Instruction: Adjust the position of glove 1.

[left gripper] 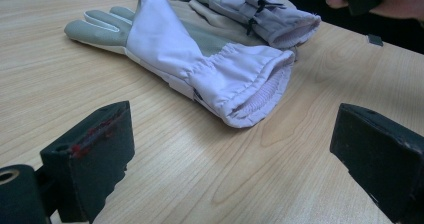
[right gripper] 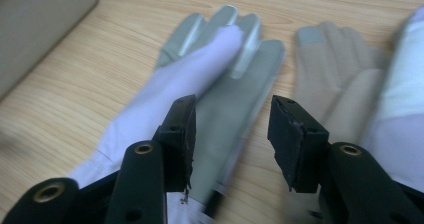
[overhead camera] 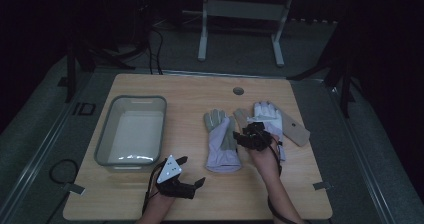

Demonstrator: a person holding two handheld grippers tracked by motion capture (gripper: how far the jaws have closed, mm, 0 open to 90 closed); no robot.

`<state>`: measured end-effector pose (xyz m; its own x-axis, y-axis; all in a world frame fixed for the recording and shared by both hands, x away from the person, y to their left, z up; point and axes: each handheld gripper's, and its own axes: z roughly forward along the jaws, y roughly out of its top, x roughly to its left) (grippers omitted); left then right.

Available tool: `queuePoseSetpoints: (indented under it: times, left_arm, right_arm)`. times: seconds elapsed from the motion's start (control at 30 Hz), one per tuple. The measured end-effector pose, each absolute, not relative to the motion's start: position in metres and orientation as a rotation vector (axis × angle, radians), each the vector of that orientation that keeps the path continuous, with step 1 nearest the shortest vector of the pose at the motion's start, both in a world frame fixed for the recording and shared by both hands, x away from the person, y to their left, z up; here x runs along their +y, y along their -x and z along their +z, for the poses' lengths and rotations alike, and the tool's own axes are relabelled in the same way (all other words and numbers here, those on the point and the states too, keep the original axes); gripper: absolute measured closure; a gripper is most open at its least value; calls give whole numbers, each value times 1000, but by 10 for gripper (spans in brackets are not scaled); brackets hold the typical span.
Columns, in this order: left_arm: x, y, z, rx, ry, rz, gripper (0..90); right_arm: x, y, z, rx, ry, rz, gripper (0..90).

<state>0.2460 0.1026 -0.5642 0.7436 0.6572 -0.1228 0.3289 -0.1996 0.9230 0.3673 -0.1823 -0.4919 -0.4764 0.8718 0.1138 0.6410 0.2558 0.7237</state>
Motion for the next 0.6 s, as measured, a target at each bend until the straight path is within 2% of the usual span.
queuePoseSetpoints:
  times: [0.07, 0.3, 0.6]
  left_arm:
    - [103, -246, -564, 773, -1803, 358, 39]
    - [103, -246, -564, 776, -1802, 360, 39]
    - [102, -246, -564, 779, -1799, 359, 39]
  right_arm:
    - [-191, -369, -490, 2230, -1393, 1022, 547]
    - [-223, -377, -484, 2231, -1381, 944, 485]
    - [-258, -385, -476, 2232, -1390, 898, 466]
